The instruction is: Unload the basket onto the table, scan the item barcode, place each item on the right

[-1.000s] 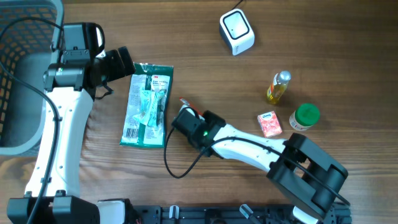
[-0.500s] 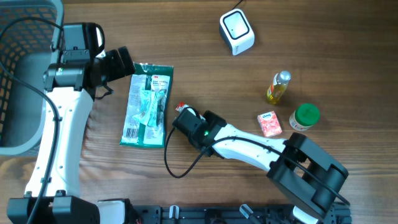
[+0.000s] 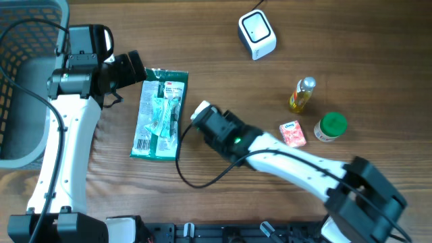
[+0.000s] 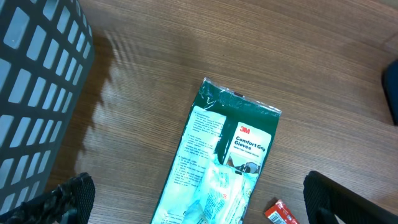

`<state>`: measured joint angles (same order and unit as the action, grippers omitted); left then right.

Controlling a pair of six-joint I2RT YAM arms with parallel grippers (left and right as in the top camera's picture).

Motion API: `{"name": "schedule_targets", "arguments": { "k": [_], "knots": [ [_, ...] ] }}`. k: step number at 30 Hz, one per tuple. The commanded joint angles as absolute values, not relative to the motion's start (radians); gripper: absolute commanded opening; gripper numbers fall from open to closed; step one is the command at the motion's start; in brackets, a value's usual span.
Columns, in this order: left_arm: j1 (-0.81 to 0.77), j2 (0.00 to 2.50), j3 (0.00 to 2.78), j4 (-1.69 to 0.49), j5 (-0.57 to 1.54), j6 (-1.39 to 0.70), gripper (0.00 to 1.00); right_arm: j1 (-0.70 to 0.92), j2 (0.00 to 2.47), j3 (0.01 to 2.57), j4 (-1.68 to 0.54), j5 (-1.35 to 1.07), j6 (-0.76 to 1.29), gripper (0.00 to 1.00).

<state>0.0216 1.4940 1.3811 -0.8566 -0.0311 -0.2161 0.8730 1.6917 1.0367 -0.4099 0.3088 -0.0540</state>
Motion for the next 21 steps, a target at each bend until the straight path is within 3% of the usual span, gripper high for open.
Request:
{"name": "schedule_targets", "arguments": {
  "k": [1,9,17,21],
  "knots": [
    [0.025,1.487,1.395,-0.854,-0.027,-0.225,1.0,0.766,1.685,1.045,-0.41,0.084,0.075,0.57],
    [0.025,1.487,1.395,-0.854,-0.027,-0.225,1.0,0.566,1.7,1.031,-0.44,-0.102,0.29,0.46],
    [0.025,1.487,1.395,-0.854,-0.027,-0.225,1.0,0.557,1.723,1.02,-0.432,-0.101,0.292,0.34],
    [0.025,1.487,1.395,-0.854,-0.027,-0.225,1.0,0.557,1.744,1.02,-0.427,-0.101,0.291,0.32]
  ]
}}
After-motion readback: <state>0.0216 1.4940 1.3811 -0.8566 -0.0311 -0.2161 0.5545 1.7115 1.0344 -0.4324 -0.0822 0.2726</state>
